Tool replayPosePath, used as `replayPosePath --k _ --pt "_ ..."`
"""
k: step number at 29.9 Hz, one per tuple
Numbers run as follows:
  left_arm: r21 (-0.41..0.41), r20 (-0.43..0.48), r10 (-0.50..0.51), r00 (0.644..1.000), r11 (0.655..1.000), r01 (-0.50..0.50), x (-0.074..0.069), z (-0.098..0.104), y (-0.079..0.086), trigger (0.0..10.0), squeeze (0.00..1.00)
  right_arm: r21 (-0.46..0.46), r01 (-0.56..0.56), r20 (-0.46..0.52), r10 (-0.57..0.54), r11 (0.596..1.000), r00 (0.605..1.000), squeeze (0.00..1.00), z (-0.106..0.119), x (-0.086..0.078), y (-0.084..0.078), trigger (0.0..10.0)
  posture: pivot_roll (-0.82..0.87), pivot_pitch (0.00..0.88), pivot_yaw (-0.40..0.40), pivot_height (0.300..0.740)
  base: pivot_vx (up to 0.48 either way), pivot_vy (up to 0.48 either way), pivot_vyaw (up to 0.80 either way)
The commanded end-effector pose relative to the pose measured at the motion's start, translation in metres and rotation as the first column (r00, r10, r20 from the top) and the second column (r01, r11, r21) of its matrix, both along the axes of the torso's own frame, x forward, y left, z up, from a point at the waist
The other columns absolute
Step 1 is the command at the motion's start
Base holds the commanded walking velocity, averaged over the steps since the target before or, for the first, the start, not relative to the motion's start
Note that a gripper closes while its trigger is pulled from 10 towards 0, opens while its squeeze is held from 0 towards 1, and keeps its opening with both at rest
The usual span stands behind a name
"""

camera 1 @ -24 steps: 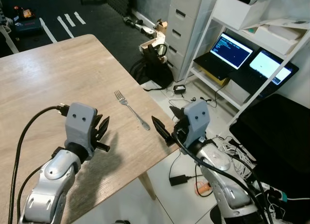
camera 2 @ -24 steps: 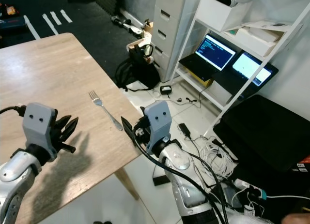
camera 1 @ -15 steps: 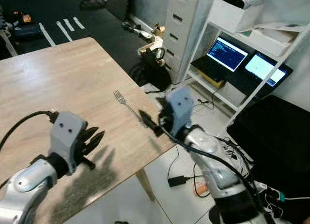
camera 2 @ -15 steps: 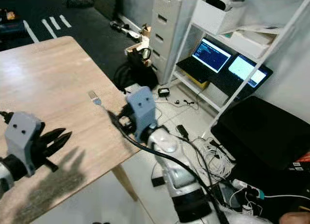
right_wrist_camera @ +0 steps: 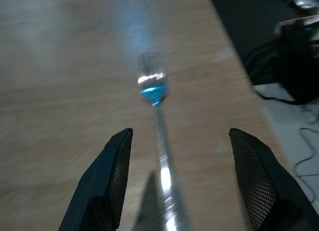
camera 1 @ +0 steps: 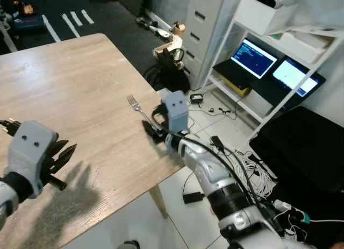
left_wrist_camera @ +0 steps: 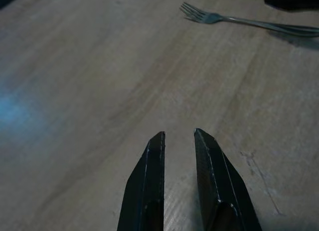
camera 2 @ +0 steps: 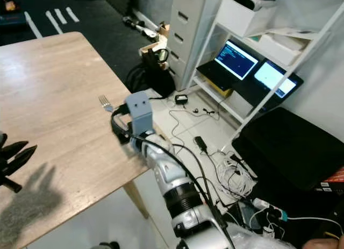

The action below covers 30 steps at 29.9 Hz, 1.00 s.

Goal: Setting the table

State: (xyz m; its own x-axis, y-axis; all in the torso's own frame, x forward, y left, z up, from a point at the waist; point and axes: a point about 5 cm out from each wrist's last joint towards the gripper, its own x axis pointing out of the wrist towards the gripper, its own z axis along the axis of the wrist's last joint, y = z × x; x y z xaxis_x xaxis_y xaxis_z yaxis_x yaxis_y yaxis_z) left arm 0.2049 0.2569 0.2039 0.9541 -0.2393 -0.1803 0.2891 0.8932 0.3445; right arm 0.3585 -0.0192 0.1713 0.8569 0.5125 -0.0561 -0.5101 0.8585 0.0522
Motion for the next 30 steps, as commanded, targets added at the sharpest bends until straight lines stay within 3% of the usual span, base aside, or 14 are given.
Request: replayPosePath --k 1,5,17,22,24,25,26,27,28,29,30 --pt "0.0 -0.009 -0.012 1.0 1.0 0.012 -0.005 0.002 -0.002 10.0 0.0 0.052 -0.008 0.01 0.008 0.999 1.0 0.0 0.003 0.0 0.012 10.0 0.26 0.148 -0.038 0.74 0.0 0.0 0.0" --pt "0.003 -0.021 -0.003 1.0 1.0 0.003 -0.013 0.003 -0.004 10.0 0.0 0.031 -0.019 0.049 0.017 0.999 0.999 0.0 0.009 0.002 0.02 10.0 0.29 0.17 -0.046 0.74 0.0 0.0 0.0" --pt "-0.013 -0.035 0.032 0.999 0.999 -0.032 -0.026 0.005 -0.007 10.0 0.0 -0.006 -0.025 0.025 0.025 1.0 0.999 0.0 -0.003 0.001 0.035 10.0 0.32 0.214 -0.069 0.74 0.0 0.0 0.0" --pt "-0.02 -0.04 0.047 0.998 0.999 -0.048 -0.031 0.004 -0.009 10.0 0.0 -0.115 -0.032 0.08 0.042 0.993 0.996 0.0 -0.003 0.002 0.039 10.0 0.33 0.228 -0.08 0.74 0.0 0.0 0.0" --pt "-0.025 -0.042 0.053 0.998 0.998 -0.054 -0.033 0.004 -0.009 10.0 0.0 -0.141 -0.043 0.057 0.051 0.989 0.997 0.0 -0.006 0.002 0.041 10.0 0.33 0.234 -0.086 0.74 0.0 0.0 0.0" --pt "-0.027 -0.042 0.055 0.998 0.998 -0.056 -0.033 0.004 -0.01 10.0 0.0 -0.153 -0.049 0.039 0.055 0.987 0.998 0.0 -0.008 0.002 0.041 8.0 0.33 0.234 -0.086 0.74 0.0 0.0 0.0" --pt "-0.029 -0.043 0.056 0.998 0.998 -0.057 -0.034 0.003 -0.01 10.0 0.0 -0.161 -0.053 0.028 0.058 0.985 0.998 0.0 -0.009 0.003 0.041 4.7 0.33 0.235 -0.09 0.74 0.0 0.0 0.0" --pt "-0.031 -0.043 0.057 0.997 0.998 -0.059 -0.034 0.003 -0.01 10.0 0.0 -0.164 -0.067 0.015 0.07 0.984 0.997 0.0 -0.01 0.002 0.042 3.8 0.33 0.235 -0.09 0.74 0.0 0.0 0.0" --pt "-0.032 -0.044 0.059 0.997 0.998 -0.06 -0.034 0.003 -0.01 10.0 0.0 -0.164 -0.077 0.008 0.079 0.983 0.997 0.0 -0.01 0.002 0.042 3.8 0.33 0.235 -0.09 0.74 0.0 0.0 0.0" --pt "-0.034 -0.045 0.061 0.997 0.997 -0.062 -0.034 0.003 -0.01 10.0 0.0 -0.143 -0.082 -0.011 0.081 0.986 0.997 0.0 -0.011 0.002 0.042 0.0 0.32 0.235 -0.091 0.74 0.0 0.0 0.0" --pt "-0.035 -0.045 0.063 0.997 0.997 -0.064 -0.034 0.003 -0.01 10.0 0.0 -0.121 -0.087 -0.021 0.085 0.989 0.996 0.0 -0.011 0.002 0.042 0.0 0.32 0.236 -0.093 0.74 0.0 0.0 0.0"
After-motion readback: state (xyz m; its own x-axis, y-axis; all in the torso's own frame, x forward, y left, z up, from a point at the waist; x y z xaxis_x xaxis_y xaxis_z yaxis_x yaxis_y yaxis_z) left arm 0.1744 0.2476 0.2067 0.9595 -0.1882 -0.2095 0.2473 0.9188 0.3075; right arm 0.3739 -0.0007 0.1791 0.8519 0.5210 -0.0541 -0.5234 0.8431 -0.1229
